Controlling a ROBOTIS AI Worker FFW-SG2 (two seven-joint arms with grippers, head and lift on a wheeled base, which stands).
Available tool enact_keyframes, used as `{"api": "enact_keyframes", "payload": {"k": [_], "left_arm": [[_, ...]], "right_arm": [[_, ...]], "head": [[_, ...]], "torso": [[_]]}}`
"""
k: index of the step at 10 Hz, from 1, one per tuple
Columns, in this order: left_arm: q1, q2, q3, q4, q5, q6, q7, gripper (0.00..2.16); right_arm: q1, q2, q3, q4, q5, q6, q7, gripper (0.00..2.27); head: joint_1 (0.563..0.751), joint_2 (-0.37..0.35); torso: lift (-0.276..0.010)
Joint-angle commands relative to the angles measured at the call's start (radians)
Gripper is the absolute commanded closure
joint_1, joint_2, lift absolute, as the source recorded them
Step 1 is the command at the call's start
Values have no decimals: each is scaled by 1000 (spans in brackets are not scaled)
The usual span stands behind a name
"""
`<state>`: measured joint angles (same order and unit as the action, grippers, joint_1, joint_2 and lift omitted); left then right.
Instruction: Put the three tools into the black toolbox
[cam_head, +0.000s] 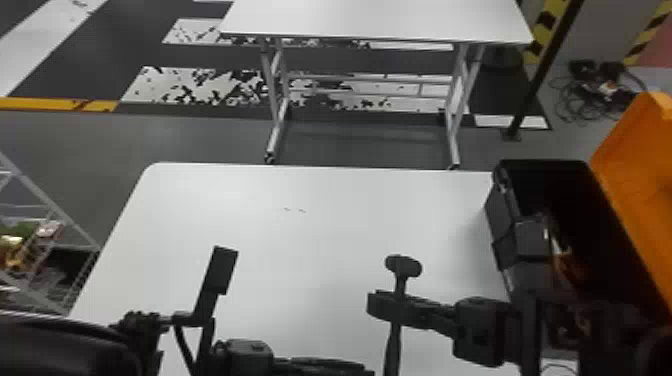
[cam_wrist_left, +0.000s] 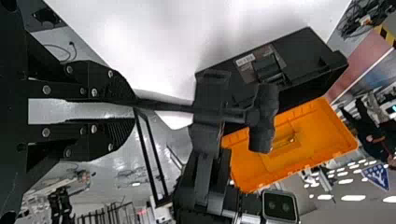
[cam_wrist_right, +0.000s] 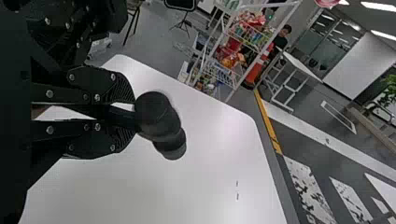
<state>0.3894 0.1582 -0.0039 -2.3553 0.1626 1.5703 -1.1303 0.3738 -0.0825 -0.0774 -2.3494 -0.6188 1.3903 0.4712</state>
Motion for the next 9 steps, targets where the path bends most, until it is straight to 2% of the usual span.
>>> {"api": "enact_keyframes", "payload": {"k": [1,4,8,9], "left_arm": [[0,0,2,-9,-6,1,1,-2],[32,0,50,-36,9,1,-9,26],[83,-2,104,-24,8,1,-2,26],[102,-3,114,-24,2,1,26,26]], "right_arm": [[7,-2,-5,-24,45,-7,-5,2246],[27,-28,-76,-67,50,-29,-22,2246],[54,-91,-166,-188,80,-50,-94,2246],[47,-137,-193,-212,88,-59,-97,2250]], "head": [[695,21],[695,-28],[695,-122],[695,-143]], "torso": [[-51],[-51],[-51],[-51]]}}
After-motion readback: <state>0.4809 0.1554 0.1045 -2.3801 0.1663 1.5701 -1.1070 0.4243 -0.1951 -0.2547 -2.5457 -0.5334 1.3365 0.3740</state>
